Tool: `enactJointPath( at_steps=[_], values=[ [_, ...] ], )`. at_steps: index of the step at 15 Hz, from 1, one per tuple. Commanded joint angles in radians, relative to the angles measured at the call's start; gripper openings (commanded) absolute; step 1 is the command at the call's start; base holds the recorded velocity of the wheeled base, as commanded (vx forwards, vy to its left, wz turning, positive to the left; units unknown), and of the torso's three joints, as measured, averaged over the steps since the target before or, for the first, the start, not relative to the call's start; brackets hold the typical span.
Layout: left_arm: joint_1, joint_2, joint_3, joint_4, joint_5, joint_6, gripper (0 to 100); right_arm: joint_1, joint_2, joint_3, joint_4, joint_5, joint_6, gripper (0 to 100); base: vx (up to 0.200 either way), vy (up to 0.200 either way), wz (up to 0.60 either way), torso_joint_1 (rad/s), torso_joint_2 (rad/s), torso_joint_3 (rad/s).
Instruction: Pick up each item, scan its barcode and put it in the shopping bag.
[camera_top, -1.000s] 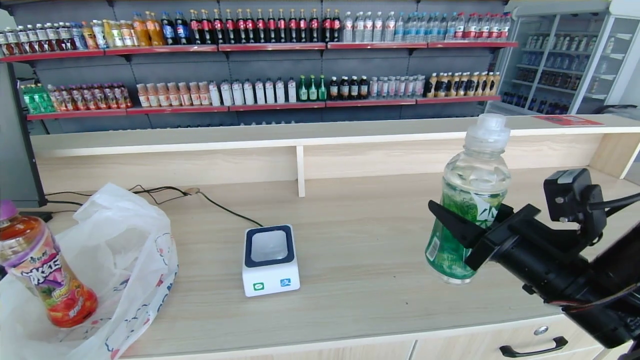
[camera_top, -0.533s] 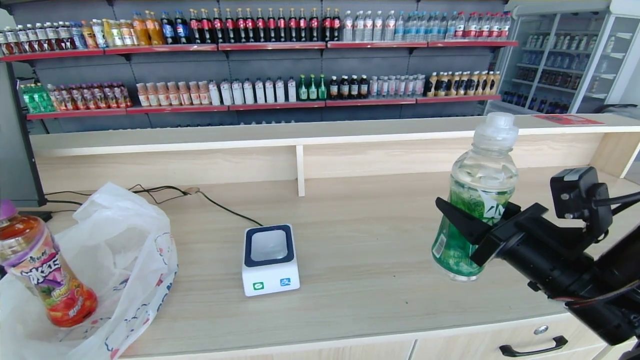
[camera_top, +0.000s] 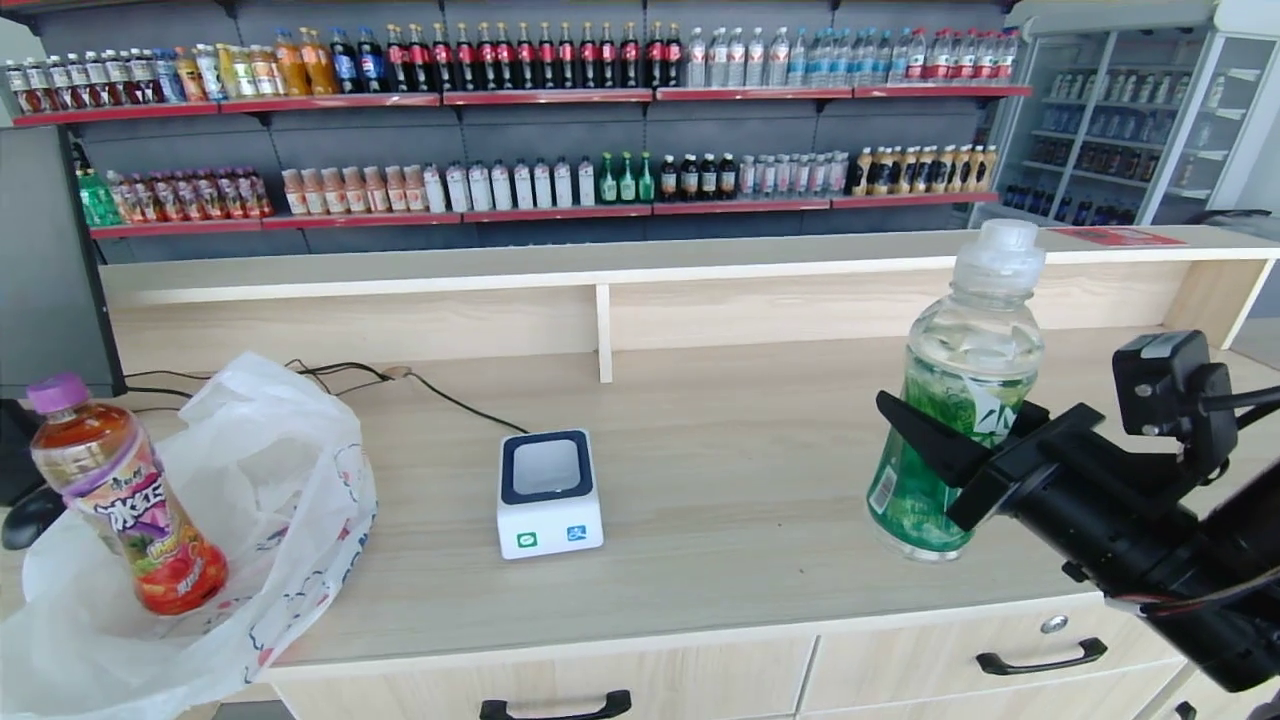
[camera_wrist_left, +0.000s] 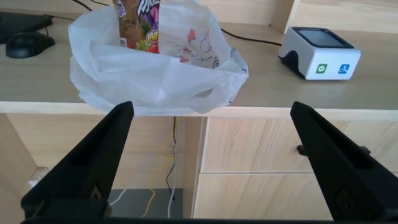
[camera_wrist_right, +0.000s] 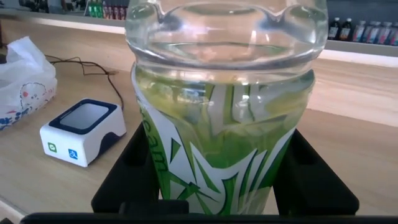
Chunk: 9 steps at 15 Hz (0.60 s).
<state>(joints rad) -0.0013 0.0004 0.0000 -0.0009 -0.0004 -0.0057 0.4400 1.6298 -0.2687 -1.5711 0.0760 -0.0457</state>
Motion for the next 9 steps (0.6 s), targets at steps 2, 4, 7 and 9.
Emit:
enactJointPath(
  at_steps=[2,4,7,9],
  values=[
    [0.0,0.0,0.0,-0.001,0.0,0.0,100,-0.001,-0.013,0.013,0.0,0.001,0.0,0,0.0,0.2,0.0,-0.005,0.0,0.002],
    [0.0,0.0,0.0,-0.001,0.0,-0.002,100,0.0,-0.01,0.009,0.0,0.001,-0.002,0,0.0,0.2,0.0,0.015,0.01,0.002],
    [0.0,0.0,0.0,-0.001,0.0,-0.002,100,0.002,-0.015,0.008,0.0,0.001,-0.002,0,0.0,0.2,0.0,-0.001,0.0,0.001],
    [0.0,0.0,0.0,-0.001,0.0,-0.002,100,0.002,-0.028,0.008,0.0,0.001,-0.002,0,0.0,0.2,0.0,0.002,0.0,0.0]
  ],
)
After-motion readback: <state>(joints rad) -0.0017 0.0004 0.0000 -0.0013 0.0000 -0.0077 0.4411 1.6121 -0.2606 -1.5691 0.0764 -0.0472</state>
